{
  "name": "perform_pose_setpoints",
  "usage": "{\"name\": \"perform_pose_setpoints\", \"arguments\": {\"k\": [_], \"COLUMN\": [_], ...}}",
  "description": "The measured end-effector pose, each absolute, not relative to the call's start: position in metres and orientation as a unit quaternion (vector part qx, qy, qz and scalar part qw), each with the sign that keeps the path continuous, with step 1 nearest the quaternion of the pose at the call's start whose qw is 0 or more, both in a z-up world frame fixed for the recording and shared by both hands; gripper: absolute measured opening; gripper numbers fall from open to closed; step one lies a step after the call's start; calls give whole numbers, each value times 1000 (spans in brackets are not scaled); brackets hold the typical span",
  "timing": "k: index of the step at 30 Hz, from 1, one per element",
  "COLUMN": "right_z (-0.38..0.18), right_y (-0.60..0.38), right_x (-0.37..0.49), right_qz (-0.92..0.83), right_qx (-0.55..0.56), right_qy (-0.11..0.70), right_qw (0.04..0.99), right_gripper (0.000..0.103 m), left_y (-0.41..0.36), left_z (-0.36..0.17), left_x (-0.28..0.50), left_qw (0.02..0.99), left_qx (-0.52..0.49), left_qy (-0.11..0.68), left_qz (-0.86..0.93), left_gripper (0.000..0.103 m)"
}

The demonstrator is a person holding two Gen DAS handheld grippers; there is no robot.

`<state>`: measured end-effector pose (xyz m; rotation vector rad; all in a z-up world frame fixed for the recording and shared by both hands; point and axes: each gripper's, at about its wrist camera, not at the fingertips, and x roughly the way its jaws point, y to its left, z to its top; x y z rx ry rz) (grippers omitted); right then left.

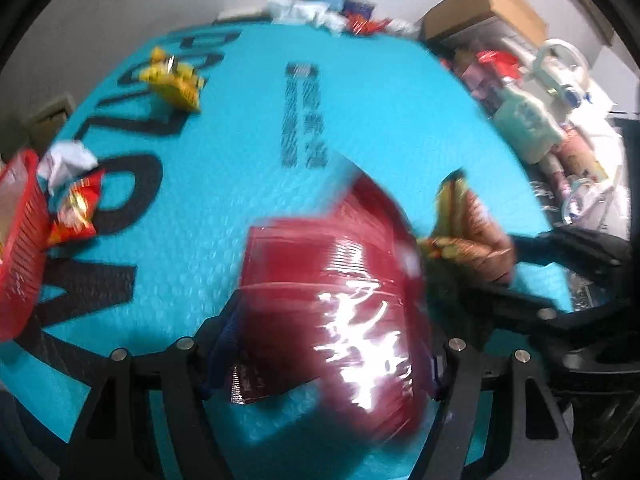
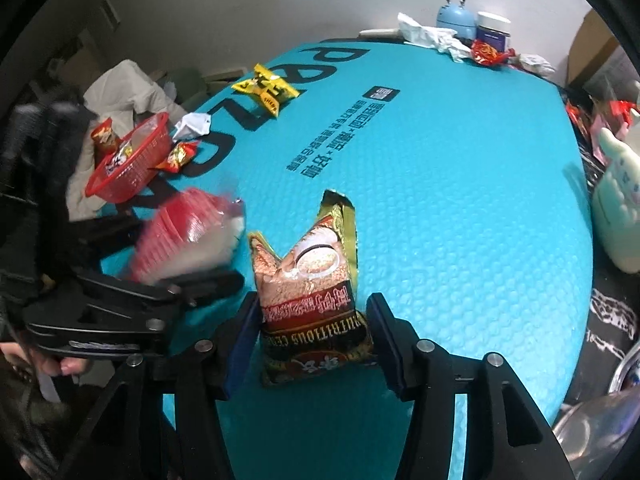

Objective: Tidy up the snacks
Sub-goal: 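Lift the red printed bag and cereal bag off the table with both tools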

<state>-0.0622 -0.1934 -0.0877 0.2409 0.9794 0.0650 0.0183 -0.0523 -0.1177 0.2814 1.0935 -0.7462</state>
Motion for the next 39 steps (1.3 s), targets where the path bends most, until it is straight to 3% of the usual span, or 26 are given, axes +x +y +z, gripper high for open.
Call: {"name": "perform_pose_setpoints", "arguments": {"k": [3,7,27,30,32,39], "right_z": [-89,-91,-105,-105,-105,-104], "right_y": [-192,-190,-189,-185,-184,-185], "right_x": [-61,-59,-57,-58,-58,-61], "right_qz": [26,24,-12,-18,-24,-17], "right_qx": [109,108,110,94,88,99], "right_qy": [468,468,453,451,447,444], "right_qw": [877,877,885,888,890,890], "right_gripper": [63,65,66,64,54,49], "left_y": [-50,-50,-56,-55,-54,-48], "left_z": [-117,-118,-122,-121,-120,-117], "left_x": [20,22,20,18,19,20], "left_qw": [786,789,806,815,815,809], "left_qx": [126,122,143,150,149,123], "left_qy": [500,496,463,450,451,464], "left_qz": [-342,-341,-340,-332,-331,-338], "left_gripper": [72,72,72,53,42,40]}}
